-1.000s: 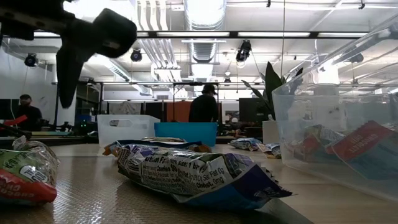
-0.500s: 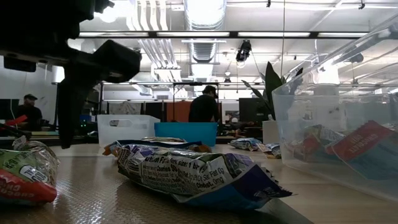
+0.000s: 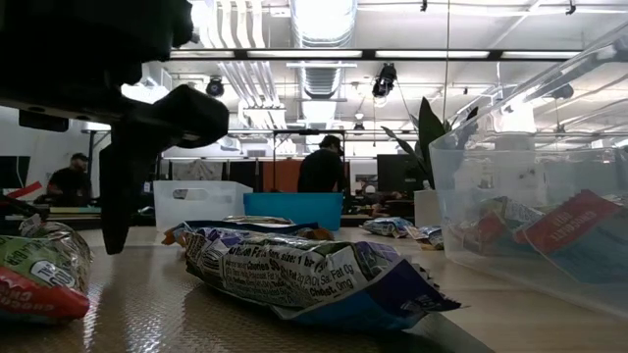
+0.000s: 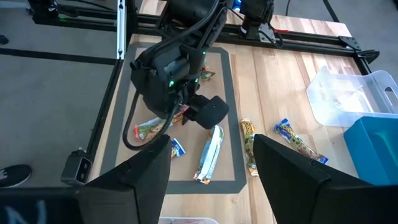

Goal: Pick and place Granola Bars by type
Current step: Put the red granola bar into the bottom transparent bin

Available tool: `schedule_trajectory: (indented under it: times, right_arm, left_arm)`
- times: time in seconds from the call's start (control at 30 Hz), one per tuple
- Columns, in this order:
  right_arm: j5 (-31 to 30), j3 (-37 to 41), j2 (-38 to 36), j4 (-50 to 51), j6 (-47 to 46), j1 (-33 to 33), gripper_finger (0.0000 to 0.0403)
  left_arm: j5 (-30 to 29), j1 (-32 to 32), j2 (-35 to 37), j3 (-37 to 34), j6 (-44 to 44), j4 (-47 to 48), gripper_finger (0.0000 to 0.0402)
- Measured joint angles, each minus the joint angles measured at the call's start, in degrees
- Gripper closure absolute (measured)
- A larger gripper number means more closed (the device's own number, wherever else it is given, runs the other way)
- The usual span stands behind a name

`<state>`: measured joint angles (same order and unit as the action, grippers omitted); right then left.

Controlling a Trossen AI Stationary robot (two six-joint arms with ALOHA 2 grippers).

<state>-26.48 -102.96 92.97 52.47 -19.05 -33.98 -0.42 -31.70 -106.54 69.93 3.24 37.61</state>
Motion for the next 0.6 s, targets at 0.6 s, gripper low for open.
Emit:
schedule_trajectory:
  times: [0.6]
  right_arm:
    - [0.0, 0.0, 0.0, 0.0, 0.2, 0.0, 0.0183]
  left_arm:
    - [2.3, 0.1, 0.0, 0.0, 1.1, 0.1, 0.0314]
